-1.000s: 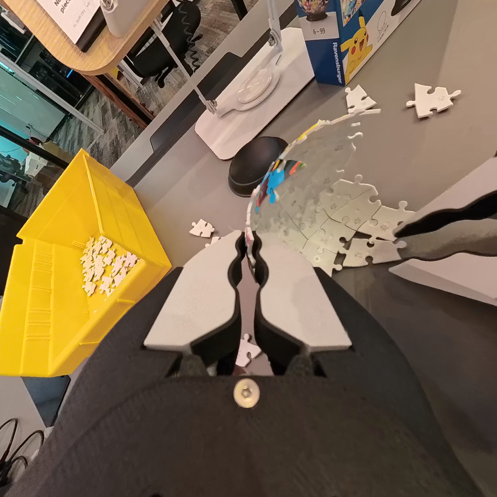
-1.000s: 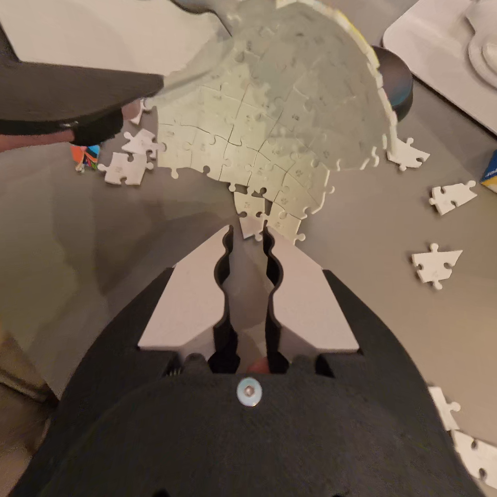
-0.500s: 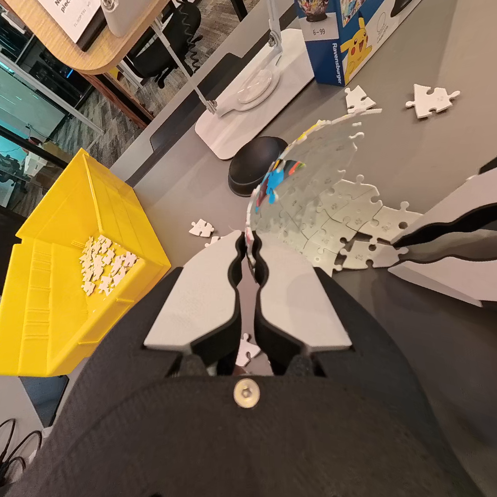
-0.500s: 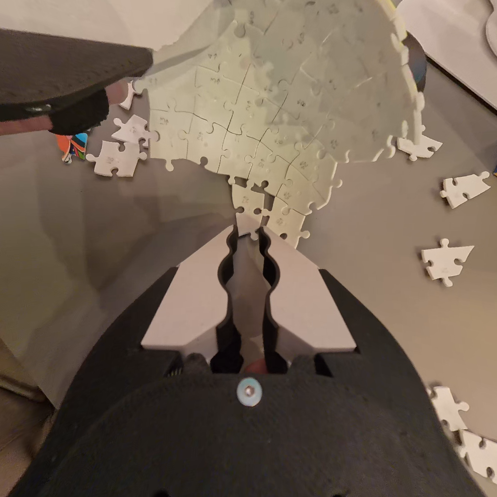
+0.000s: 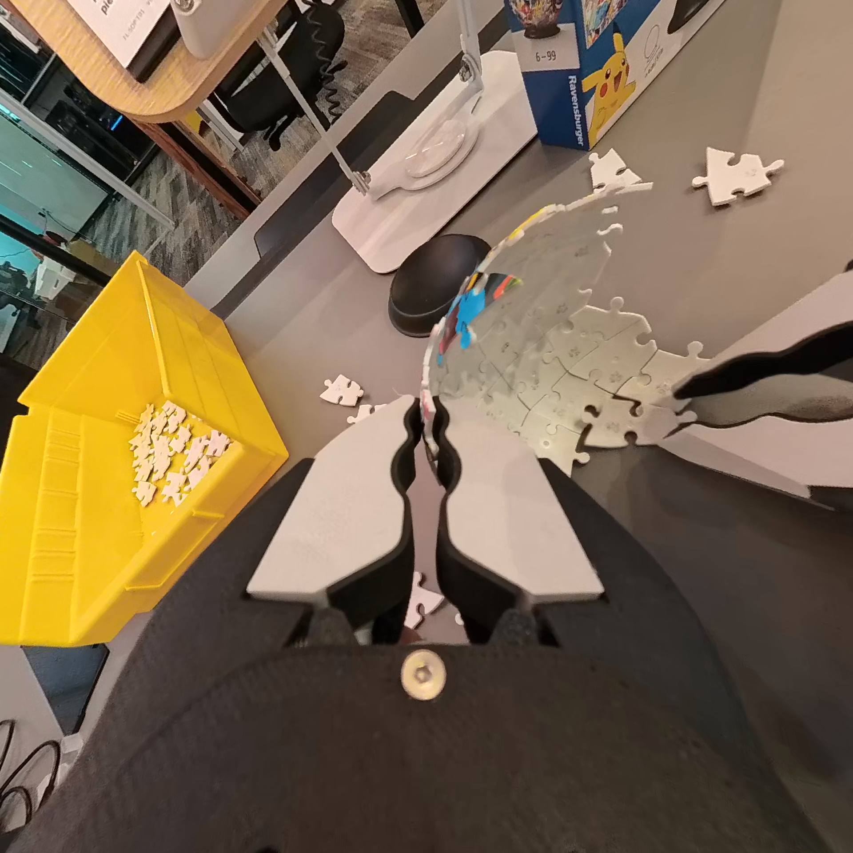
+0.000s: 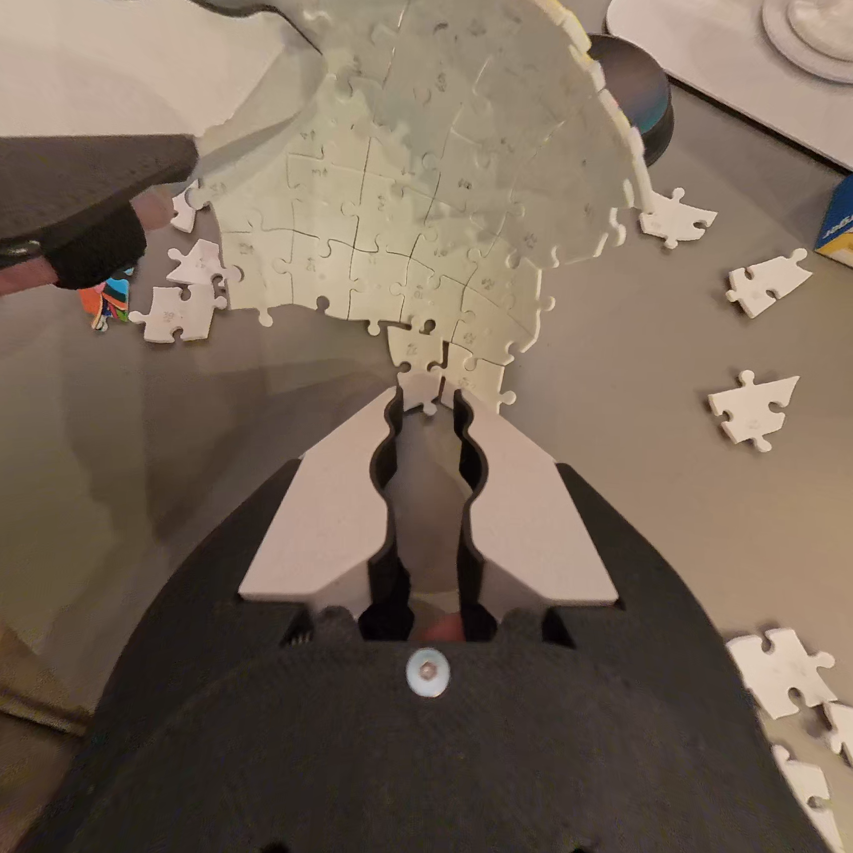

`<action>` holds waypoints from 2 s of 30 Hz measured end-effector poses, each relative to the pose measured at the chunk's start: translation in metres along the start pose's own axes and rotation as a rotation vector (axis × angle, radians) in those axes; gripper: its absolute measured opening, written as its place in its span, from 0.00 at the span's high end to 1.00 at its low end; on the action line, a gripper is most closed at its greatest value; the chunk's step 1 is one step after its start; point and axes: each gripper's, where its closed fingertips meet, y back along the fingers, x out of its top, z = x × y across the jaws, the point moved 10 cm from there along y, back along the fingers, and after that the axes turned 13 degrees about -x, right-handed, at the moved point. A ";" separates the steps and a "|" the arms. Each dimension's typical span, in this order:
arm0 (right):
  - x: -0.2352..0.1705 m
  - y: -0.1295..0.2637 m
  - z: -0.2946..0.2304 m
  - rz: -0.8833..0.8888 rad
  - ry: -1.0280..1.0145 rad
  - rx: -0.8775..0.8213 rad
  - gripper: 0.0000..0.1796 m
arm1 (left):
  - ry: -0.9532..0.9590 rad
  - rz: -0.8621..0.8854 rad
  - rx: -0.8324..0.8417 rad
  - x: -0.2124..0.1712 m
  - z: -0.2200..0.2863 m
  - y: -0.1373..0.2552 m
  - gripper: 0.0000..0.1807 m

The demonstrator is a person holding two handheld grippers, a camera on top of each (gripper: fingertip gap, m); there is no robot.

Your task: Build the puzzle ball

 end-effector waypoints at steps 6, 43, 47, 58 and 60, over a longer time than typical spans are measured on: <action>0.001 0.003 -0.003 0.027 0.021 -0.013 0.88 | 0.002 0.000 -0.001 -0.001 0.000 0.000 0.98; 0.017 -0.020 0.000 0.032 0.150 0.028 1.00 | 0.004 0.002 0.003 -0.002 -0.001 0.002 0.98; 0.019 -0.021 0.001 0.016 0.151 0.034 1.00 | 0.004 0.002 0.004 -0.002 -0.001 0.001 0.98; 0.027 -0.018 0.000 0.078 0.166 0.069 1.00 | 0.006 -0.001 0.009 -0.003 -0.001 0.001 0.98; 0.026 -0.021 -0.002 0.059 0.197 0.056 1.00 | 0.008 -0.001 0.009 -0.002 -0.001 0.001 0.98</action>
